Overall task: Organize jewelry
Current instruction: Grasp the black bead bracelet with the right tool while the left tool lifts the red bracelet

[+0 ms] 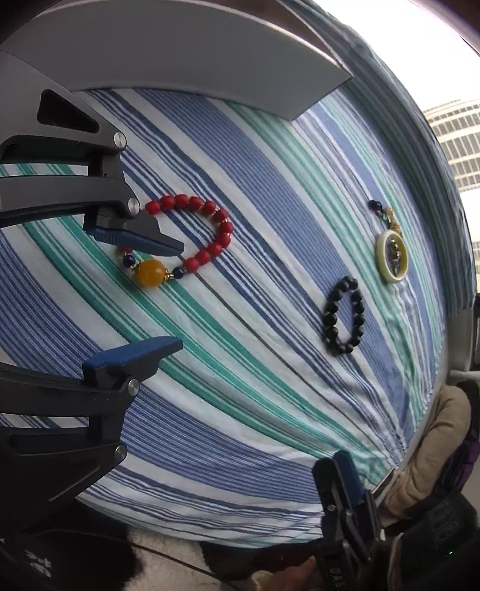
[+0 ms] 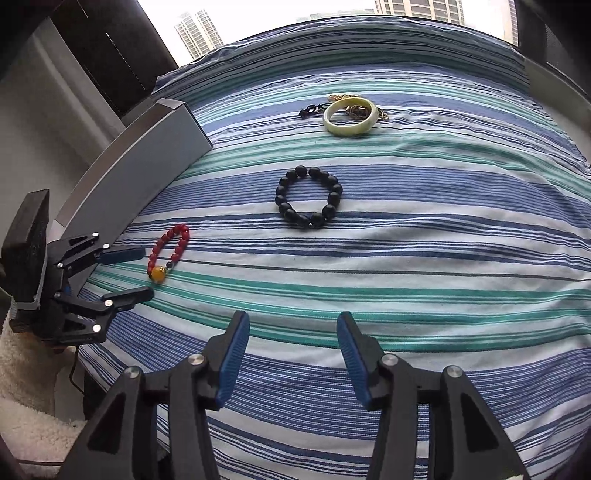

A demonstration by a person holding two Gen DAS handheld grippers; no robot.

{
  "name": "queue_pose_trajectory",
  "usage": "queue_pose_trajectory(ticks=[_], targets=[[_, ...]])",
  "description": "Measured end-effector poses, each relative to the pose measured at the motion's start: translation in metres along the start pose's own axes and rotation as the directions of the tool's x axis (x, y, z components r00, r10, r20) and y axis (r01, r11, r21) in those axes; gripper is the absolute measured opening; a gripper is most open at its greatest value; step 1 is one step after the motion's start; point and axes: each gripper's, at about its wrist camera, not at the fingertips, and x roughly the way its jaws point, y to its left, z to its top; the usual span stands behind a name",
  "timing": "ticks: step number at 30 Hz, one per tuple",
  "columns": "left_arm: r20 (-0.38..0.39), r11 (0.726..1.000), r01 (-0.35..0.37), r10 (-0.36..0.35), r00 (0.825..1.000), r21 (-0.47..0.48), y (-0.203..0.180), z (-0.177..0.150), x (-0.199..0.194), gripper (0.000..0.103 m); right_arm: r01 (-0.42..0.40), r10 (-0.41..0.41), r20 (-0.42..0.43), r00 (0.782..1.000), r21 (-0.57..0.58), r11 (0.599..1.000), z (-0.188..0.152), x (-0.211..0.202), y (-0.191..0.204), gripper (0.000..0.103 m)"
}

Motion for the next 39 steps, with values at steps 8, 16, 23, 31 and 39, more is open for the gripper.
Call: queue_pose_trajectory(ticks=[8, 16, 23, 31, 39], targets=[[-0.026, 0.998, 0.048, -0.049, 0.998, -0.046, 0.0, -0.001, 0.008, 0.016, 0.022, -0.037, -0.051, 0.998, -0.267, 0.964, 0.054, 0.013, 0.021, 0.051], [0.006, 0.987, 0.046, -0.045, 0.999, -0.151, 0.004, -0.01, -0.005, 0.015, 0.009, -0.063, -0.109, 0.992, -0.44, 0.898, 0.097, 0.084, 0.038, 0.051], [0.051, 0.961, 0.039, -0.026, 0.998, -0.275, 0.021, -0.018, -0.033, 0.015, 0.042, -0.101, -0.118, 0.988, -0.427, 0.903, 0.102, 0.116, 0.046, 0.026], [0.106, 0.887, 0.02, 0.032, 0.994, -0.462, 0.051, -0.021, -0.098, 0.015, -0.047, 0.028, -0.07, 0.997, -0.283, 0.958, 0.115, 0.06, 0.04, 0.012], [0.176, 0.761, -0.033, 0.192, 0.966, -0.648, 0.104, -0.037, -0.198, 0.015, -0.205, 0.228, 0.036, 0.973, -0.322, 0.924, 0.156, -0.016, 0.104, 0.012]])
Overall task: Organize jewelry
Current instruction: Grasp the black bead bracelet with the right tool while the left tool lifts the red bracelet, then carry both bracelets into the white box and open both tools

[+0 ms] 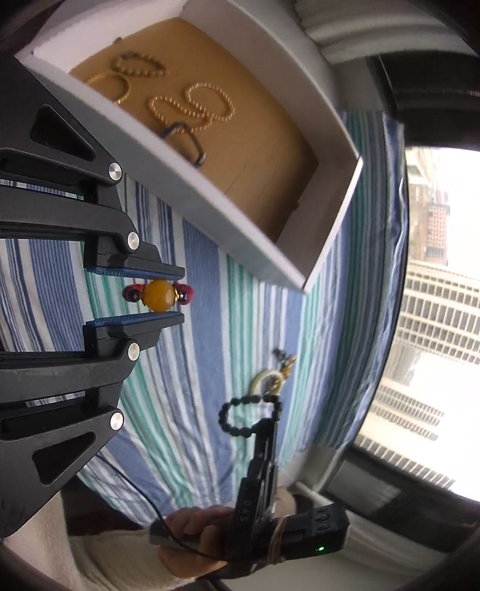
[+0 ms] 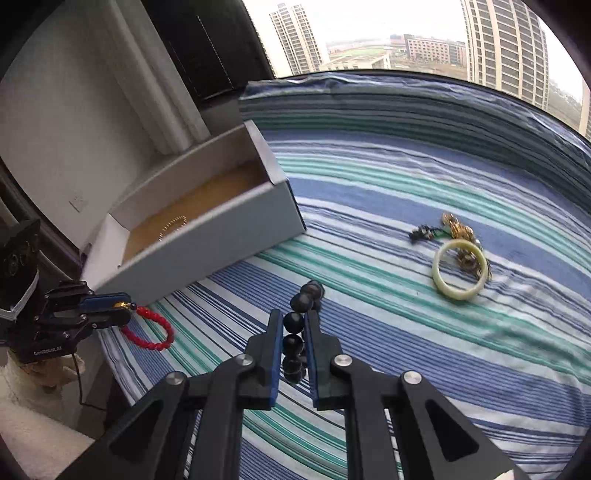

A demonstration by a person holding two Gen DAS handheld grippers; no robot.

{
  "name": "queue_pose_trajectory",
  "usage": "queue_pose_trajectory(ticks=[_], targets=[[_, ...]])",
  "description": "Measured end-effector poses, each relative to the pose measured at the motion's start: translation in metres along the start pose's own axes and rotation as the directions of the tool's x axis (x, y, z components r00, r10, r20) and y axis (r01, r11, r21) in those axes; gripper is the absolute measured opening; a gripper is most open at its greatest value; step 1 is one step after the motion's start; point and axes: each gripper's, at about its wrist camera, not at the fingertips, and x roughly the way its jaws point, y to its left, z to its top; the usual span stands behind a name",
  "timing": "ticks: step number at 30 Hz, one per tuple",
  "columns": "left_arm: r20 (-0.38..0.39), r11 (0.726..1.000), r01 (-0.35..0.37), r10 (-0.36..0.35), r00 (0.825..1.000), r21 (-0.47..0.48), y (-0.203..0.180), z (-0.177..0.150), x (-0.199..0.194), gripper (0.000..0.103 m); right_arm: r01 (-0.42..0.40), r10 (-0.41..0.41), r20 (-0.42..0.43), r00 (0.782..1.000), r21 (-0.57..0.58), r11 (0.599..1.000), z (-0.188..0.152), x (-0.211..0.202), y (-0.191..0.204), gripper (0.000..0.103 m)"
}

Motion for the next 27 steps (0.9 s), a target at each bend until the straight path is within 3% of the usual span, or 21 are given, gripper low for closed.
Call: queue_pose_trajectory(ticks=[3, 5, 11, 18, 22, 23, 25, 27], targets=[[0.072, 0.993, -0.098, 0.103, 0.992, -0.068, 0.035, 0.017, -0.029, 0.015, -0.053, 0.056, 0.056, 0.997, -0.055, 0.997, 0.038, 0.0, 0.033, 0.012], [0.1, 0.978, -0.181, 0.191, 0.976, -0.107, 0.06, 0.025, -0.041, 0.015, -0.076, 0.083, 0.087, 0.993, -0.087, 0.993, 0.062, 0.005, 0.053, 0.012], [0.063, 0.917, -0.352, 0.369, 0.927, -0.189, 0.131, 0.037, -0.025, 0.015, -0.158, 0.168, 0.087, 0.982, -0.111, 0.981, 0.12, 0.056, 0.096, 0.012], [-0.066, 0.844, -0.465, 0.466, 0.882, -0.267, 0.205, 0.03, 0.025, 0.015, -0.065, 0.058, -0.039, 0.998, -0.187, 0.98, 0.15, 0.16, 0.14, 0.012], [-0.1, 0.825, -0.493, 0.486, 0.868, -0.275, 0.22, 0.017, 0.036, 0.018, -0.056, 0.036, -0.099, 0.994, -0.21, 0.976, 0.146, 0.208, 0.158, 0.013], [-0.097, 0.819, -0.503, 0.497, 0.862, -0.275, 0.22, 0.016, 0.036, 0.022, -0.06, 0.038, -0.104, 0.994, -0.213, 0.975, 0.144, 0.215, 0.164, 0.014], [-0.083, 0.806, -0.518, 0.518, 0.851, -0.285, 0.217, 0.016, 0.028, 0.059, -0.08, 0.06, -0.098, 0.993, -0.207, 0.975, 0.141, 0.216, 0.172, 0.018], [-0.032, 0.807, -0.513, 0.528, 0.849, -0.291, 0.206, 0.017, 0.013, 0.073, -0.116, 0.109, -0.049, 0.993, -0.186, 0.976, 0.141, 0.198, 0.175, 0.04]])
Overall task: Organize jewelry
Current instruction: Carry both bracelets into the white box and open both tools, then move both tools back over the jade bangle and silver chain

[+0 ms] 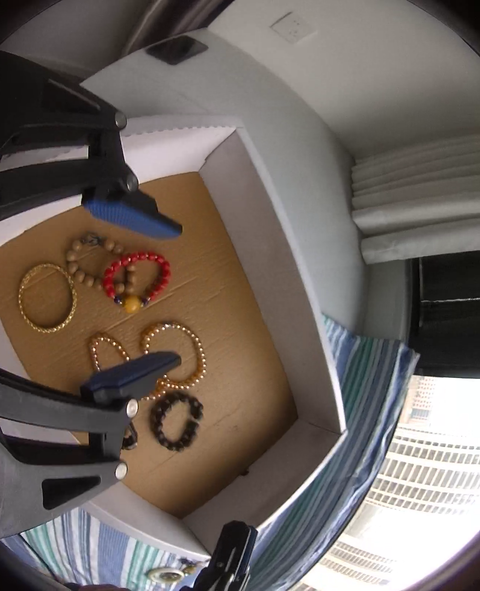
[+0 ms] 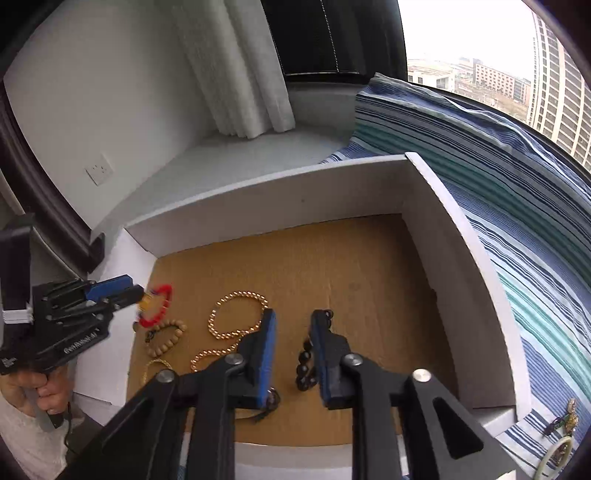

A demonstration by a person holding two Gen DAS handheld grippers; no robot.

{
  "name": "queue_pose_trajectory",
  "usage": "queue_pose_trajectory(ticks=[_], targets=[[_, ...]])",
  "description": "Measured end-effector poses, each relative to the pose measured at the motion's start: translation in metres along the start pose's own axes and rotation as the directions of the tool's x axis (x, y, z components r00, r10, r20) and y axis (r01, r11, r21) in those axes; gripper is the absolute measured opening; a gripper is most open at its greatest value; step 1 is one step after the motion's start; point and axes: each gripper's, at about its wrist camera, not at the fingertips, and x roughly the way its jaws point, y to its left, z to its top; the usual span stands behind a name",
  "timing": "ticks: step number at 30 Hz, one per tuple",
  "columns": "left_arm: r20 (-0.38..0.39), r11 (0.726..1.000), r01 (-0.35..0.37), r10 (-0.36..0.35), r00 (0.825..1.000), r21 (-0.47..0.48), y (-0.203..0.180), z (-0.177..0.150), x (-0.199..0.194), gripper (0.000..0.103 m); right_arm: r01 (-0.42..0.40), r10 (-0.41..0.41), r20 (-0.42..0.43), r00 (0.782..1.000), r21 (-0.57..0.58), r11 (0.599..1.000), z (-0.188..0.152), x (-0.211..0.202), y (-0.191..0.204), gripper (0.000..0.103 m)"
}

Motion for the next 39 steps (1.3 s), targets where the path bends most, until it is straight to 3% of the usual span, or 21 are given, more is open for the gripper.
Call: queue_pose_trajectory(ticks=[2, 4, 8, 9, 13, 18, 22, 25, 30, 39], targets=[[0.05, 1.0, 0.003, -0.004, 0.999, 0.017, -0.007, 0.0, -0.022, 0.075, -0.013, 0.014, 0.069, 0.998, -0.013, 1.0, -0.001, -0.03, 0.005, 0.042], [0.093, 0.999, 0.021, -0.025, 0.995, 0.036, -0.018, -0.001, -0.043, 0.085, -0.008, 0.013, 0.129, 0.992, -0.041, 0.999, -0.006, -0.064, 0.008, 0.042], [0.169, 0.989, 0.089, -0.108, 0.98, 0.116, -0.063, -0.022, -0.082, 0.093, 0.072, -0.056, 0.223, 0.973, -0.067, 0.995, -0.04, -0.128, 0.002, 0.063], [0.18, 0.984, 0.111, -0.136, 0.974, 0.141, -0.078, -0.031, -0.089, 0.096, 0.095, -0.078, 0.232, 0.97, -0.066, 0.993, -0.053, -0.139, -0.002, 0.063], [0.157, 0.953, 0.202, -0.24, 0.958, 0.227, -0.146, -0.076, -0.092, 0.099, 0.188, -0.181, 0.206, 0.962, -0.013, 0.982, -0.122, -0.166, -0.03, 0.063], [0.0, 0.891, 0.326, -0.344, 0.939, 0.317, -0.241, -0.148, -0.055, 0.098, 0.314, -0.331, 0.119, 0.936, 0.142, 0.939, -0.23, -0.184, -0.083, 0.063], [-0.049, 0.852, 0.356, -0.366, 0.929, 0.385, -0.298, -0.185, -0.031, 0.098, 0.419, -0.447, 0.039, 0.893, 0.284, 0.862, -0.303, -0.198, -0.123, 0.063], [-0.043, 0.84, 0.341, -0.357, 0.933, 0.423, -0.323, -0.194, -0.023, 0.098, 0.475, -0.511, -0.001, 0.859, 0.37, 0.798, -0.338, -0.204, -0.148, 0.063], [-0.029, 0.849, 0.306, -0.326, 0.945, 0.43, -0.332, -0.198, -0.01, 0.098, 0.519, -0.569, -0.008, 0.823, 0.418, 0.746, -0.361, -0.211, -0.166, 0.063], [-0.055, 0.859, 0.299, -0.305, 0.951, 0.416, -0.332, -0.207, 0.009, 0.098, 0.525, -0.587, 0.01, 0.81, 0.435, 0.732, -0.364, -0.201, -0.174, 0.063]])
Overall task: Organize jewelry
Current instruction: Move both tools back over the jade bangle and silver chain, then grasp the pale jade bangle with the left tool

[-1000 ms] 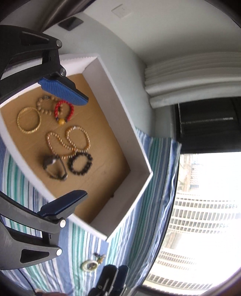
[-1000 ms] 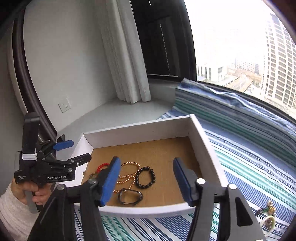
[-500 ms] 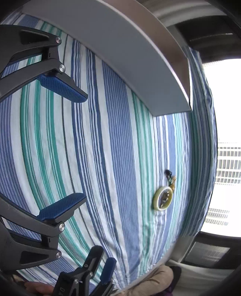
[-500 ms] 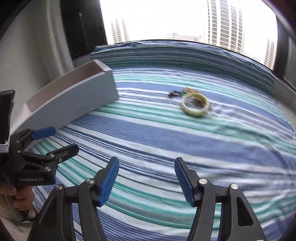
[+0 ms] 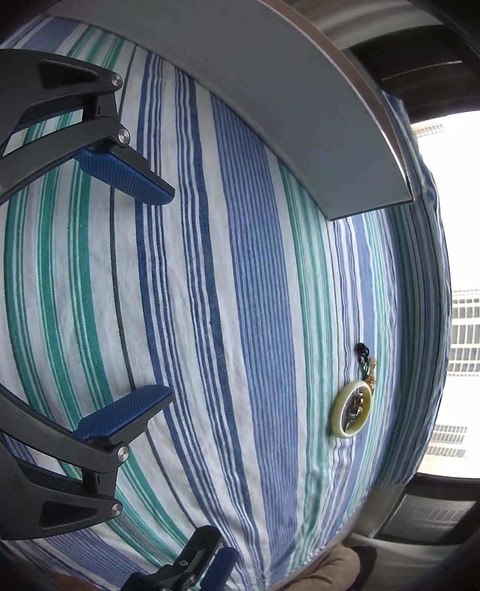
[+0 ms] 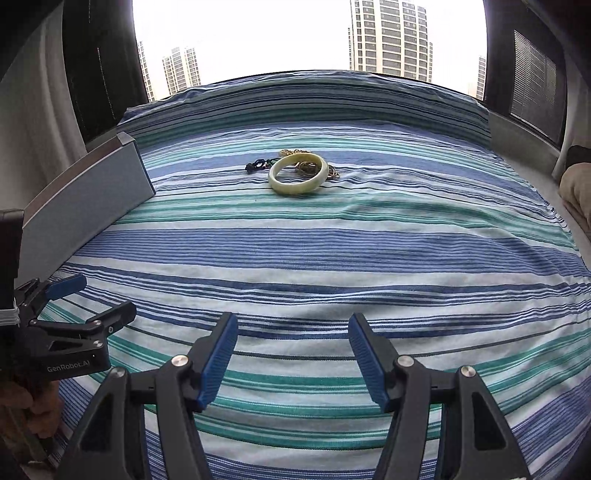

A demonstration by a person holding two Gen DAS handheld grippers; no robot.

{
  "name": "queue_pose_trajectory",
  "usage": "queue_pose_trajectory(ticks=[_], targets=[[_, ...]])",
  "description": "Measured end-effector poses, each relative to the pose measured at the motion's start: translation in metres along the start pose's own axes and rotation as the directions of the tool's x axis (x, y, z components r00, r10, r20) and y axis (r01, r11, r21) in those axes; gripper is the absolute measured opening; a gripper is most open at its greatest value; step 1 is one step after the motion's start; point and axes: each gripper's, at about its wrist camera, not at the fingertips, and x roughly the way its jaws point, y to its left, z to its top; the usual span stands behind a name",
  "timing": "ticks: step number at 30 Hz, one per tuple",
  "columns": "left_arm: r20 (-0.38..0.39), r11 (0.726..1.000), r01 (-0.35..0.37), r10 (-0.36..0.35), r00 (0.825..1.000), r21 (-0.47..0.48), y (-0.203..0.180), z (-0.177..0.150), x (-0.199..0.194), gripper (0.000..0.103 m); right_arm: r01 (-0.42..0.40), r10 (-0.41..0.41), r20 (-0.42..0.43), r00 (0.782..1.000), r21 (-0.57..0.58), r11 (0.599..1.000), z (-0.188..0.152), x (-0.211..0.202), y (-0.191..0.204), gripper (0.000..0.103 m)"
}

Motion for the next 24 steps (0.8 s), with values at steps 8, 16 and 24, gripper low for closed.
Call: queue_pose_trajectory(ticks=[8, 16, 24], targets=[[-0.013, 0.999, 0.03, -0.03, 0.999, -0.033, 0.006, 0.0, 0.004, 0.1, 0.005, -0.005, -0.003, 1.0, -0.005, 1.0, -0.007, 0.005, 0.004, 0.063], [-0.084, 0.998, 0.056, -0.056, 0.995, 0.006, 0.002, 0.012, 0.004, 0.102, -0.004, 0.005, -0.015, 1.0, 0.012, 1.0, -0.014, 0.009, 0.001, 0.063], [-0.092, 0.953, 0.281, -0.272, 0.958, 0.112, -0.04, 0.128, 0.009, 0.102, -0.042, 0.043, -0.013, 0.999, 0.062, 0.997, -0.016, 0.008, -0.007, 0.063]])
